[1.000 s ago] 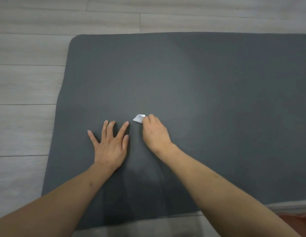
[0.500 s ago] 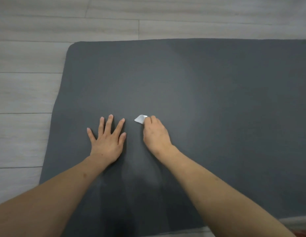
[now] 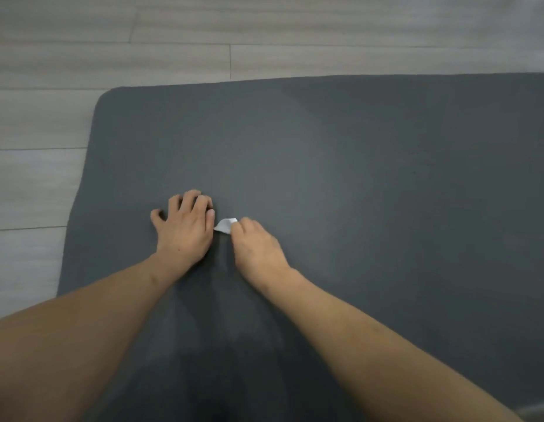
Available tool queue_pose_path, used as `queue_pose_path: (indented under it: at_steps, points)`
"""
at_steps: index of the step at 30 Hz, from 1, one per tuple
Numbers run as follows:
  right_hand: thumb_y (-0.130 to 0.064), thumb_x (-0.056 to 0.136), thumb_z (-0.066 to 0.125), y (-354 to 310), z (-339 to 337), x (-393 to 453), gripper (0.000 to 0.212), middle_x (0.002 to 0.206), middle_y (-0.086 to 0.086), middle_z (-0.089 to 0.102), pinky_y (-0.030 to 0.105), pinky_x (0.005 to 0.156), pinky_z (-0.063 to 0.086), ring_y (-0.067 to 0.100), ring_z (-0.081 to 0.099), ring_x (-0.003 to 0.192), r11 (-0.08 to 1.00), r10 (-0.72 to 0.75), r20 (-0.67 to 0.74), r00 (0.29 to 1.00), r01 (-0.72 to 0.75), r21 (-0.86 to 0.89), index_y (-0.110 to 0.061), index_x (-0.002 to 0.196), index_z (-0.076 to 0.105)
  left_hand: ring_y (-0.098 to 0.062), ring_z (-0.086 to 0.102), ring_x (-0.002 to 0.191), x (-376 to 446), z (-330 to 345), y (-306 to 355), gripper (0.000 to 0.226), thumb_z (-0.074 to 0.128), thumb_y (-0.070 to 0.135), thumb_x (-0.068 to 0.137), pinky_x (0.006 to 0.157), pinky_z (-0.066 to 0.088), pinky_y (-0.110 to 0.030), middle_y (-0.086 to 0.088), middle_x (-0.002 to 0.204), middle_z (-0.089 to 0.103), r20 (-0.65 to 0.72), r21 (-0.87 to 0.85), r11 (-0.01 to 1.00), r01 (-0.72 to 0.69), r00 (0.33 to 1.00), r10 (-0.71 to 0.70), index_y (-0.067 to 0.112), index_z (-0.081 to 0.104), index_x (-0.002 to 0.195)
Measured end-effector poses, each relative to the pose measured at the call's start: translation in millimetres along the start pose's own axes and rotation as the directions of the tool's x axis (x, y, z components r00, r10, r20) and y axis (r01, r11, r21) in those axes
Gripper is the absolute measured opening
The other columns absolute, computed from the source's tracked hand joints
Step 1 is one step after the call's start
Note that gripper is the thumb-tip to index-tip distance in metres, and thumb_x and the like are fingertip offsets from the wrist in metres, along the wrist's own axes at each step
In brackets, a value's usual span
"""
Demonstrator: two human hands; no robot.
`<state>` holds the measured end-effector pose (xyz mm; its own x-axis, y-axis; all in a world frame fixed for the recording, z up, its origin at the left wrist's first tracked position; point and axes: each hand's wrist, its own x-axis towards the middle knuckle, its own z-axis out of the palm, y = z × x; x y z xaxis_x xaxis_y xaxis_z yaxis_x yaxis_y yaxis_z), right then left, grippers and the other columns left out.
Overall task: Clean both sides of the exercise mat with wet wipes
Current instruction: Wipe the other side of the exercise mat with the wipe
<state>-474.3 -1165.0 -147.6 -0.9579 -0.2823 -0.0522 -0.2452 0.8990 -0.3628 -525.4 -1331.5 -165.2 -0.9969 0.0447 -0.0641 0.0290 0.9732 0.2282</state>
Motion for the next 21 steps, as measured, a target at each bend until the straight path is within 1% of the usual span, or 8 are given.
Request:
queue_pose_path:
  at_steps: [2,4,6,9,12,16,19,21]
  points:
    - [0.000,0.091,0.054,41,-5,-8,0.007,0.093,0.014,0.055,0.045,0.068,0.049,0.035,0.055,0.084,0.998,0.062,-0.159,0.985,-0.065,-0.010,-0.005,0.095,0.054,-0.024,0.041,0.119,20,-8,-2,0.027,0.034,0.038,0.105,0.095,0.030,-0.051,0.001,0.128,0.049,-0.037,0.066,0.997,-0.041,0.998,0.044,0.029,0.052,0.123]
    - [0.003,0.088,0.057,99,-20,-20,0.010,0.082,0.015,0.053,0.041,0.058,0.041,0.037,0.054,0.072,0.958,0.277,-0.305,0.911,-0.285,0.018,-0.005,0.085,0.051,-0.027,0.041,0.121,45,-13,-7,0.033,0.035,0.041,0.106,0.098,0.030,-0.052,-0.003,0.130,0.047,-0.051,0.080,0.995,-0.060,0.997,0.064,0.031,0.050,0.134]
    - [0.000,0.092,0.053,139,-39,-28,0.006,0.087,0.016,0.053,0.036,0.061,0.031,0.038,0.052,0.073,0.915,0.387,-0.301,0.872,-0.404,0.005,-0.003,0.087,0.051,-0.027,0.028,0.143,61,-9,-12,0.042,0.033,0.046,0.107,0.113,0.021,-0.062,-0.004,0.152,0.037,-0.021,0.053,0.997,-0.053,0.998,0.054,0.039,0.041,0.147]
    - [-0.004,0.096,0.044,141,-48,-20,0.008,0.092,0.010,0.049,0.034,0.066,0.029,0.033,0.048,0.077,0.919,0.369,-0.209,0.906,-0.389,-0.065,-0.004,0.094,0.052,-0.021,-0.005,0.160,64,9,-16,0.055,0.018,0.054,0.108,0.121,-0.007,-0.067,0.002,0.173,0.007,0.057,0.110,0.985,-0.134,0.990,0.128,0.045,0.015,0.162]
    - [-0.008,0.097,0.044,122,-44,-9,0.009,0.093,0.007,0.050,0.037,0.067,0.033,0.033,0.052,0.081,0.909,0.411,-0.190,0.892,-0.417,0.008,-0.007,0.095,0.053,-0.022,-0.010,0.160,67,9,-18,0.058,0.014,0.055,0.107,0.122,-0.009,-0.066,0.004,0.174,0.000,0.072,0.114,0.983,-0.143,0.988,0.135,0.044,0.010,0.163]
    - [-0.022,0.101,0.050,131,-59,-16,0.015,0.109,0.010,0.058,0.042,0.082,0.043,0.033,0.055,0.097,0.867,0.498,-0.153,0.854,-0.491,0.085,-0.009,0.109,0.054,-0.022,-0.008,0.160,67,9,-17,0.058,0.017,0.053,0.107,0.123,-0.007,-0.066,0.004,0.174,0.002,0.059,0.097,0.986,-0.137,0.989,0.132,0.043,0.013,0.164]
    - [-0.023,0.101,0.052,132,-61,-21,0.018,0.100,0.009,0.058,0.041,0.081,0.044,0.033,0.056,0.096,0.843,0.536,-0.205,0.819,-0.531,0.087,-0.007,0.103,0.058,-0.023,-0.008,0.160,67,9,-18,0.059,0.019,0.053,0.106,0.124,-0.006,-0.065,0.003,0.174,0.003,0.055,0.081,0.988,-0.131,0.990,0.127,0.041,0.014,0.164]
    - [-0.018,0.101,0.048,125,-55,-14,0.017,0.093,0.005,0.053,0.036,0.075,0.040,0.033,0.057,0.092,0.797,0.603,-0.232,0.763,-0.590,0.130,-0.008,0.103,0.062,-0.023,-0.009,0.160,69,10,-17,0.060,0.018,0.053,0.106,0.124,-0.006,-0.064,0.003,0.174,0.001,0.068,0.074,0.989,-0.127,0.990,0.122,0.041,0.012,0.164]
